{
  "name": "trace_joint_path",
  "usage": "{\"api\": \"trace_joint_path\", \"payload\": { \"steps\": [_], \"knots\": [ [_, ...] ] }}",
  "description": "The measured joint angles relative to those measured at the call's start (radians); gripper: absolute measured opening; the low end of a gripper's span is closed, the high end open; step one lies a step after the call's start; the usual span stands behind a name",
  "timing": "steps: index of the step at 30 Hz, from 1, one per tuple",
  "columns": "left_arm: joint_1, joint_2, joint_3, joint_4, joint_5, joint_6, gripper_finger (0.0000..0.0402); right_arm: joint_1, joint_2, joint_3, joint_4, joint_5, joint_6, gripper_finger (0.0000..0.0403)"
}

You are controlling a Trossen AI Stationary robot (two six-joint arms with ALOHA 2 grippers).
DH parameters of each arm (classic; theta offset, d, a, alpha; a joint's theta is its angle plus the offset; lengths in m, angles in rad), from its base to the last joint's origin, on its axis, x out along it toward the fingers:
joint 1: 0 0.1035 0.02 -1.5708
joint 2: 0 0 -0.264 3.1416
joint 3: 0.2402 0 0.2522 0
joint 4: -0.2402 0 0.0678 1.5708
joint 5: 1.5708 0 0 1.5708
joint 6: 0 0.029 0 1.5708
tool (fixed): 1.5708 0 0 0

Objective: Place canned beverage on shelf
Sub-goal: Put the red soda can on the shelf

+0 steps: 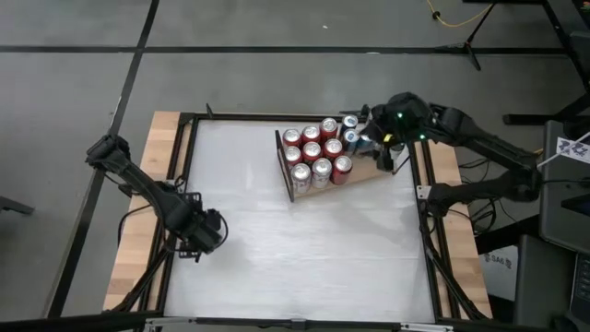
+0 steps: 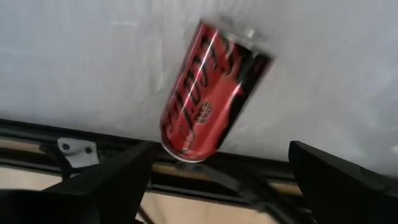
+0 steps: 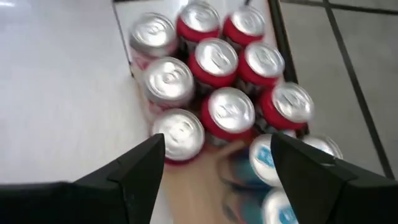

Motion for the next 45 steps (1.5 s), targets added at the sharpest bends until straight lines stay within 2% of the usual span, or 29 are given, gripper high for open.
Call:
{"api": "trace_joint_path", "payload": {
  "steps": [8,12,18,29,34,38,42,45],
  "knots": [
    [0.0,0.0,-0.175,0.09,0.0,0.164,0.0364,0.165,0.001,0.0,0.056,0.018,0.083,0.0282],
    [0.0,0.0,-0.24,0.113,0.0,0.191,0.0364,0.231,0.001,0.0,0.08,0.085,0.111,0.0282],
    [0.0,0.0,-0.328,0.236,0.003,0.192,0.0364,0.296,0.001,0.0,0.087,0.166,0.13,0.0282],
    [0.0,0.0,-0.433,0.42,-0.023,0.151,0.0364,0.328,0.002,-0.001,0.097,0.169,0.134,0.0282],
    [0.0,0.0,-0.463,0.453,-0.02,0.024,0.0361,0.326,0.002,-0.001,0.097,0.169,0.163,0.0282],
    [0.007,0.0,-0.458,0.452,0.042,-0.044,0.034,0.326,0.002,-0.001,0.096,0.169,0.163,0.0282],
    [0.037,0.0,-0.436,0.459,0.197,-0.109,0.0313,0.325,0.002,-0.001,0.096,0.169,0.163,0.0282],
    [0.076,0.0,-0.422,0.462,0.314,-0.158,0.0307,0.325,0.002,-0.001,0.096,0.169,0.163,0.0282]
  ]
}}
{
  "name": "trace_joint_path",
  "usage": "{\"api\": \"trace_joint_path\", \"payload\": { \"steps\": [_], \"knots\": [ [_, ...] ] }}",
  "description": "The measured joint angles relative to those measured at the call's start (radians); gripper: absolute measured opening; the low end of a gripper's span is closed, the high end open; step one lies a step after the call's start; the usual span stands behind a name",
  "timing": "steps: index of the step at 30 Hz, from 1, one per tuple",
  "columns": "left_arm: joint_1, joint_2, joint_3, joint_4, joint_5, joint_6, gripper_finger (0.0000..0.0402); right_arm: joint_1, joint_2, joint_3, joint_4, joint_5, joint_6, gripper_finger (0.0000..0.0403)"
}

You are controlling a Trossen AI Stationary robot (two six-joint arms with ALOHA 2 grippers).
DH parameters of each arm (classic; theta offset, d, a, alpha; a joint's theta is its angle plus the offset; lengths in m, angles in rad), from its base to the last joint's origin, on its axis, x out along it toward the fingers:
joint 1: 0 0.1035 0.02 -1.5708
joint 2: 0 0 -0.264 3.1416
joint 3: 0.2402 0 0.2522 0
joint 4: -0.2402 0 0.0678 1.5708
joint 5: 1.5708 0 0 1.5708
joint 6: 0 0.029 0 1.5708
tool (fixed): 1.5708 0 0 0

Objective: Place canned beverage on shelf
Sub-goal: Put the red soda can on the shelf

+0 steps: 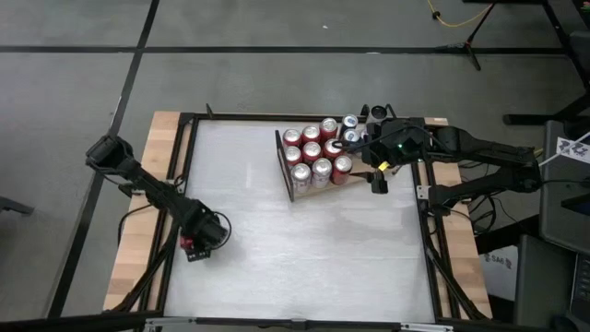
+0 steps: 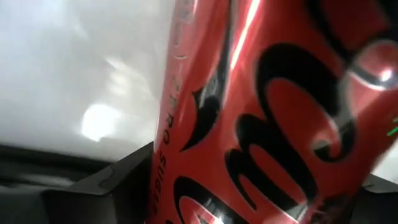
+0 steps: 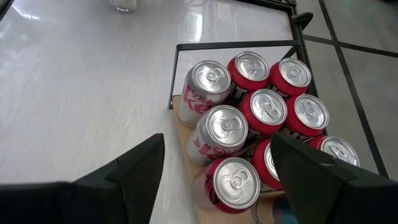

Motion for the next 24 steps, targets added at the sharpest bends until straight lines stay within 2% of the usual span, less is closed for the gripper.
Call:
{"api": "trace_joint_path", "payload": {
  "steps": [5,9,12,16,20,24],
  "knots": [
    [0.09,0.0,0.01,0.057,0.276,-0.141,0.0303,0.0,0.0,0.0,0.0,0.0,0.0,0.0282],
    [0.163,0.0,0.011,0.165,0.447,-0.313,0.0303,0.0,0.0,0.0,0.0,0.0,0.0,0.0282],
    [0.215,0.0,0.011,0.278,0.502,-0.451,0.0304,0.0,0.0,0.0,0.0,0.0,0.0,0.0282],
    [0.277,0.0,0.012,0.413,0.523,-0.64,0.0304,0.0,0.0,0.0,0.0,0.0,0.0,0.0282],
    [0.329,0.0,0.012,0.5,0.594,-0.855,0.0305,0.0,0.0,0.0,0.0,-0.001,0.0,0.0282],
    [0.356,0.009,0.012,0.559,0.649,-0.983,0.0305,0.0,0.0,0.0,0.0,-0.002,0.0,0.0282]
  ]
}}
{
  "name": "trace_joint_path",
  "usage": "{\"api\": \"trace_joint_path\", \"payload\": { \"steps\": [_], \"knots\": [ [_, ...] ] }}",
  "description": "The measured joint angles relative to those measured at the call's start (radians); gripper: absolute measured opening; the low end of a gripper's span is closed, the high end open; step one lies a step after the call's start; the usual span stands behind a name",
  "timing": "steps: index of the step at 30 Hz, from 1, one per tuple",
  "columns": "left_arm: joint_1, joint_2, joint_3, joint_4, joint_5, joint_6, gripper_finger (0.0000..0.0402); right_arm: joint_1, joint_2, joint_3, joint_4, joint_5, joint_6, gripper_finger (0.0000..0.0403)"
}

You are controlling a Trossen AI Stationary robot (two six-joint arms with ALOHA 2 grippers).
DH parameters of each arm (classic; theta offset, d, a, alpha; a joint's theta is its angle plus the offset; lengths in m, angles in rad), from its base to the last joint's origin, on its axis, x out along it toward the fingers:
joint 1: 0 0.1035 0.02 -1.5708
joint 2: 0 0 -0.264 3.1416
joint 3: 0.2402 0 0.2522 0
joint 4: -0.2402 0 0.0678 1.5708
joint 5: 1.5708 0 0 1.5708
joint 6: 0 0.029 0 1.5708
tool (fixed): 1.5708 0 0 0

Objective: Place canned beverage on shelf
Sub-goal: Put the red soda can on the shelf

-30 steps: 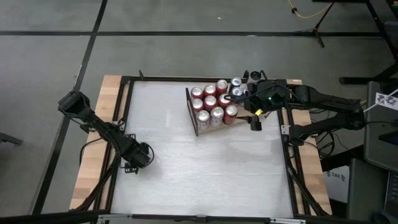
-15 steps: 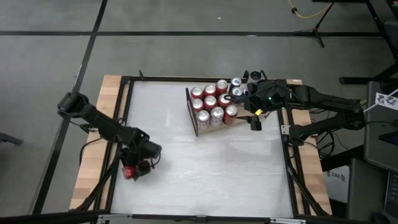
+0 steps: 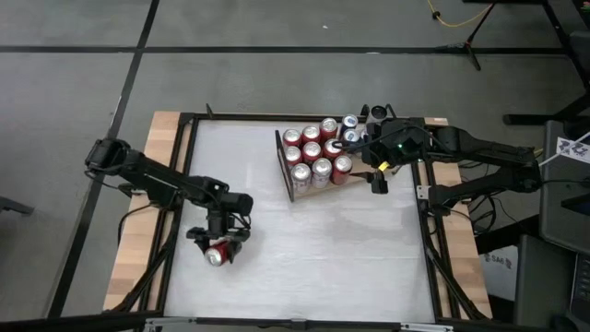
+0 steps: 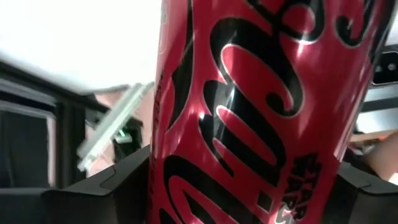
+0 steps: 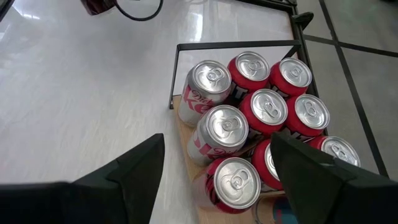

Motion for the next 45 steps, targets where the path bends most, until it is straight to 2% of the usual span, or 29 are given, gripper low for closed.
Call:
{"api": "trace_joint_path", "payload": {
  "steps": [4,11,22,31,45],
  "knots": [
    [0.025,0.05,0.0,0.081,0.094,-0.062,0.0305,0.0,0.0,0.0,-0.001,-0.001,-0.001,0.0282],
    [0.063,0.202,0.002,0.185,0.294,-0.034,0.0306,0.0,0.0,0.0,-0.003,-0.001,-0.002,0.0282],
    [0.111,0.356,0.002,0.206,0.315,0.001,0.0306,0.0,0.0,0.0,-0.002,-0.001,-0.002,0.0282],
    [0.155,0.365,0.002,0.204,0.314,-0.003,0.031,0.0,0.0,0.0,-0.002,-0.001,-0.002,0.0282],
    [0.148,0.366,0.001,0.202,0.302,0.016,0.0312,0.0,0.0,0.0,-0.003,-0.001,-0.002,0.0282]
  ]
}}
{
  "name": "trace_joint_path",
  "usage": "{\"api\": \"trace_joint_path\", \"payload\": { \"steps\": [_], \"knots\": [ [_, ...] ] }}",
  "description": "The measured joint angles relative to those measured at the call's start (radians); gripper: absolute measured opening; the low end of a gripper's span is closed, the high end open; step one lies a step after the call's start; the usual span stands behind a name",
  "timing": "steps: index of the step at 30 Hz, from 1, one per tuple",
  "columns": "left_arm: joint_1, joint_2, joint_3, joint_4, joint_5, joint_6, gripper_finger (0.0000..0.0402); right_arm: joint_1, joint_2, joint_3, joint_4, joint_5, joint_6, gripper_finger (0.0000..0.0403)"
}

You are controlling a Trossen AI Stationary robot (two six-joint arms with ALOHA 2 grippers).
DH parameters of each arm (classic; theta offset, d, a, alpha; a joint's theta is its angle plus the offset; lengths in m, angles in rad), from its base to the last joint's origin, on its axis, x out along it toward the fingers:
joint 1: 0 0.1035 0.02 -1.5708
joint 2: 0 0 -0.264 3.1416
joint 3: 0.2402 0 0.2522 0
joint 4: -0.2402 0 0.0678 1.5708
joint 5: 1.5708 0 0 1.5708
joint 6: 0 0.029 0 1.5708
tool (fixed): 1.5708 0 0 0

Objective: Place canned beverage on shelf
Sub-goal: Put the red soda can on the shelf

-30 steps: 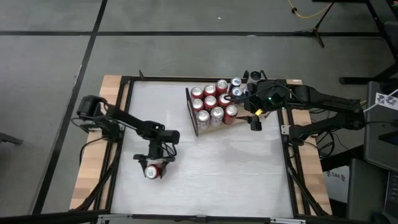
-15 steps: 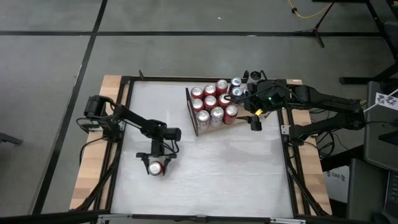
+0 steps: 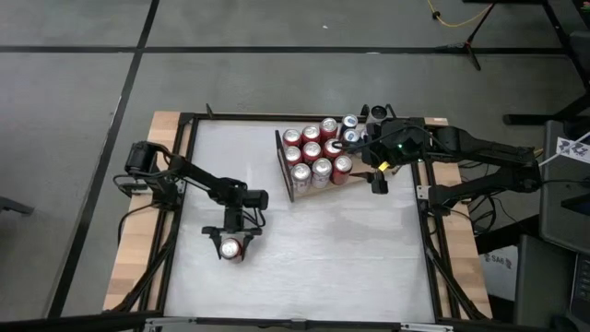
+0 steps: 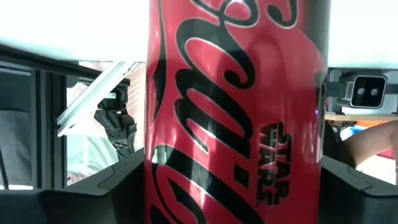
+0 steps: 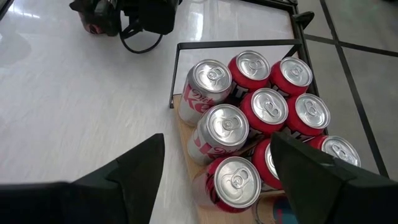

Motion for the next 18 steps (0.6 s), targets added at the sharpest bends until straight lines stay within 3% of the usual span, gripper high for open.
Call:
{"api": "trace_joint_path", "payload": {
  "steps": [8,18],
  "knots": [
    [0.002,0.0,-0.001,-0.001,-0.015,0.081,0.0312,0.0,0.0,0.0,0.0,0.0,0.0,0.0282],
    [-0.001,0.0,-0.001,0.001,-0.021,0.078,0.0312,0.0,0.0,0.0,0.0,0.0,0.0,0.0282]
  ]
}}
